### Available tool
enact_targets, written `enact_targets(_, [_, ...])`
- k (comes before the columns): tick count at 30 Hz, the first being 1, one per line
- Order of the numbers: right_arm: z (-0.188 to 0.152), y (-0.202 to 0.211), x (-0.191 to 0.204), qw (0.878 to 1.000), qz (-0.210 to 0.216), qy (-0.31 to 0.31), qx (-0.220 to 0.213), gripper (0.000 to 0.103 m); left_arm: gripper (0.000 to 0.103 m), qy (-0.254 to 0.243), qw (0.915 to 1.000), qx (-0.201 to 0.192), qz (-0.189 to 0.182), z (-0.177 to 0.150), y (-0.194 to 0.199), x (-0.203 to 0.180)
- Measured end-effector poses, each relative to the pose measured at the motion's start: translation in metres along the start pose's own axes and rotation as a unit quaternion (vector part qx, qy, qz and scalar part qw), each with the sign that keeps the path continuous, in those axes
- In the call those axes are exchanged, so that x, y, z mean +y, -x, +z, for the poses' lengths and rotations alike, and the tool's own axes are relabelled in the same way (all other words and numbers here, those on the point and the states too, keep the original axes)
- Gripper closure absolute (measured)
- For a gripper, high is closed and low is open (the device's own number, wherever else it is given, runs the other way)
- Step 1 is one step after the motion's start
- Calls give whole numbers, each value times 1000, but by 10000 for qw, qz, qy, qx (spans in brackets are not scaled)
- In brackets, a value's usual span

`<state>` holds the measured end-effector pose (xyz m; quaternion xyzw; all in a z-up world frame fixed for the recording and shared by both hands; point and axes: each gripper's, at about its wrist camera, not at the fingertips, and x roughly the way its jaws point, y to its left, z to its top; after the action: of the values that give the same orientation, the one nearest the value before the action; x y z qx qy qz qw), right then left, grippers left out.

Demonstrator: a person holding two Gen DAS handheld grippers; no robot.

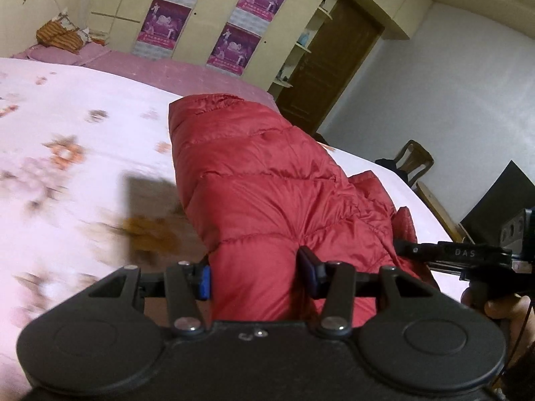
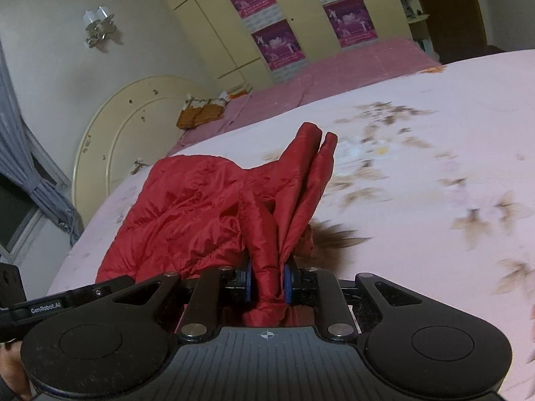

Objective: Fold large clothes

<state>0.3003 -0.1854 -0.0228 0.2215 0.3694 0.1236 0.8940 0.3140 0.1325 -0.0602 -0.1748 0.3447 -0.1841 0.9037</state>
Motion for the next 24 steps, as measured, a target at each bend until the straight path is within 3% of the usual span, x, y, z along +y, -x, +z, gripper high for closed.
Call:
enact_targets(8, [-10, -69, 80, 9997, 101, 140, 149, 86, 55, 131, 9997, 82, 173, 16, 32, 77])
enact_targets(12, [-13, -105, 98, 9992, 103, 174, 339, 86, 55, 150, 9992, 207, 304, 20, 32, 107])
enact_targets(17, [-26, -152, 91, 9983, -75, 149, 560, 86, 53, 316, 9976, 471, 397, 12, 6, 140])
enact_targets(20, [-35, -168, 75, 9974, -174, -39, 703, 86, 46, 515, 9974, 436, 235, 6, 2, 153])
enact_targets(24, [-39, -166, 69, 9969, -167, -76, 762, 86, 31, 384, 9977, 474, 299, 5, 5, 152])
